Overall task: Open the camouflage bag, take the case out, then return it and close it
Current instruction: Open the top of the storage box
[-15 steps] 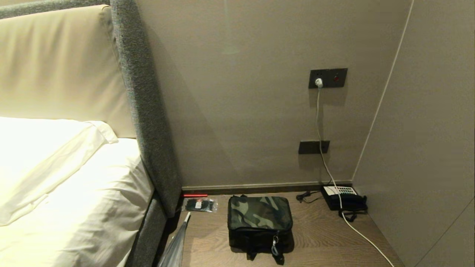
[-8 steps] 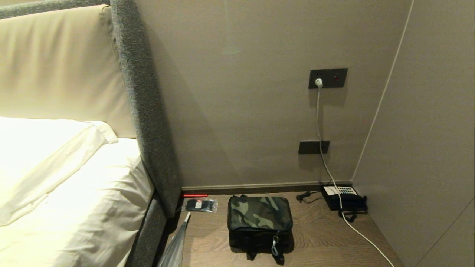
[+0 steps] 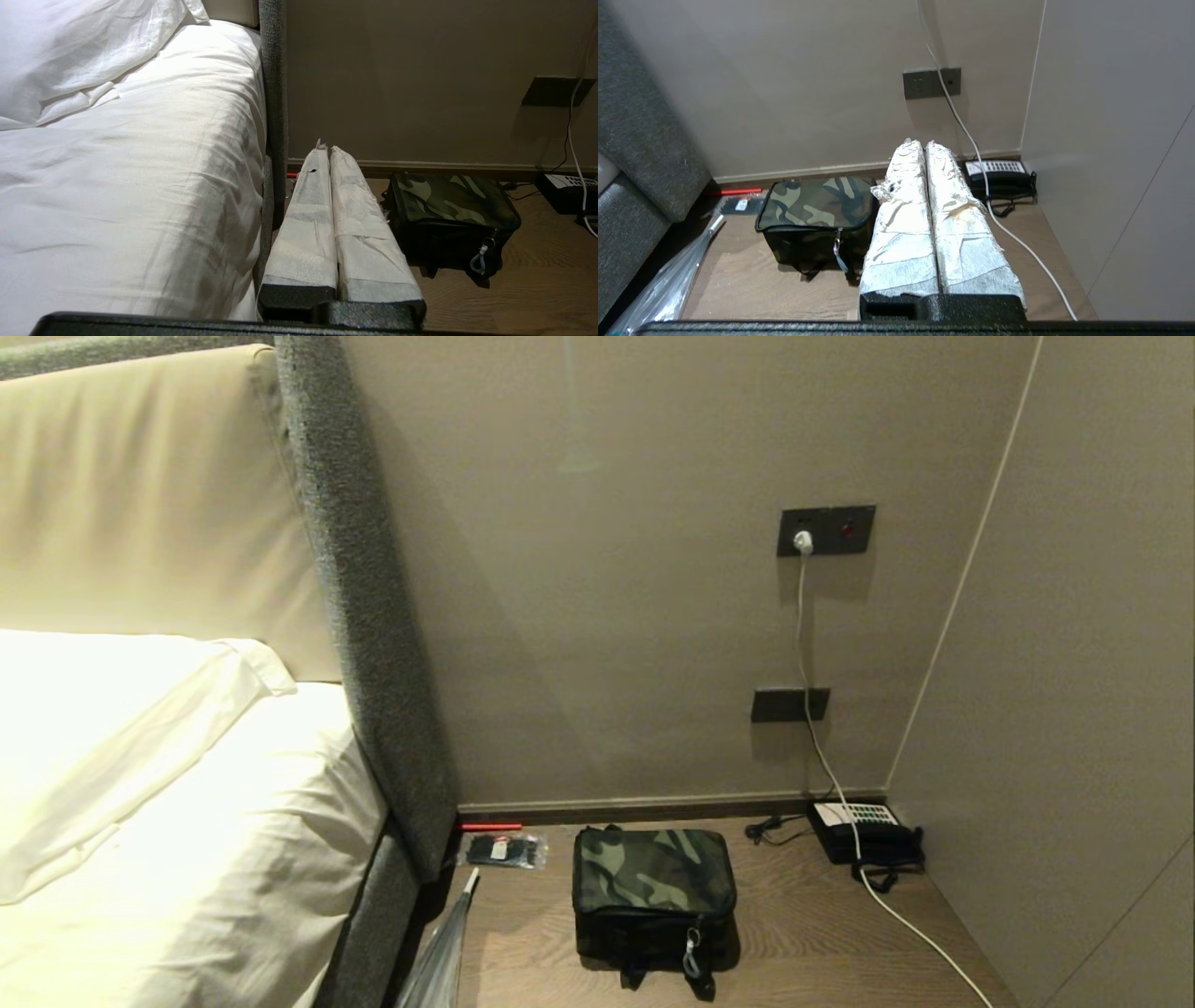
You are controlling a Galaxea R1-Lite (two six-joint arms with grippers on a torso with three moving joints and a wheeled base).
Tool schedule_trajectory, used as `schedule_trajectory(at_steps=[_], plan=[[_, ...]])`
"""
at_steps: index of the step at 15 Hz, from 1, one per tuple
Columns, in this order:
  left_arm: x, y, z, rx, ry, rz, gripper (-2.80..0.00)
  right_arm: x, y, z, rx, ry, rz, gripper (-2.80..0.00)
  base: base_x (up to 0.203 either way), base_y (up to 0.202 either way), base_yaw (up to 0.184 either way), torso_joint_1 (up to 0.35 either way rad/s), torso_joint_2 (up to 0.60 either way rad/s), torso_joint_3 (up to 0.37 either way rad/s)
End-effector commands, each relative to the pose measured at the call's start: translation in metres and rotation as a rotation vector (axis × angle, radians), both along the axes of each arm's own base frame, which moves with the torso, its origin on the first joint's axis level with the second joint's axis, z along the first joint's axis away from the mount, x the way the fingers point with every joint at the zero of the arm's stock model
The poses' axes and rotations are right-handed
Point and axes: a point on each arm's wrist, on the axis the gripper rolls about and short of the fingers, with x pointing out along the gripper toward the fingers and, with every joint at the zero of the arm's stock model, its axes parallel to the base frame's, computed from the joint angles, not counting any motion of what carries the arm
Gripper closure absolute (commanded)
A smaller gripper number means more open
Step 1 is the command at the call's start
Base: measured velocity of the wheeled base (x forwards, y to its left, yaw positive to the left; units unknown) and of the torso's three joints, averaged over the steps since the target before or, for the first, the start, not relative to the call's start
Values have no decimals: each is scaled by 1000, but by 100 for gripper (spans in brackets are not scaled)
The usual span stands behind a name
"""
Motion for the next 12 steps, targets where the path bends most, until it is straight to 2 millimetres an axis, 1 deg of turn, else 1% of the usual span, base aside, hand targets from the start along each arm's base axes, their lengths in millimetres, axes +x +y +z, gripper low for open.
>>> schedule_trajectory(at_steps=[1,9,10,12], plan=[[0,0,0,-5,2,1,0,-1,0,-4,1,-16,0,0,0,0,0,-2,-2,-68],[0,0,0,37,2,-4,0,-1,0,-4,1,-16,0,0,0,0,0,1,0,-12],[0,0,0,37,4,-3,0,-1,0,-4,1,-16,0,0,1,-79,10,-1,2,5],[0,0,0,37,4,-1,0,-1,0,-4,1,-16,0,0,0,-163,4,3,4,1]])
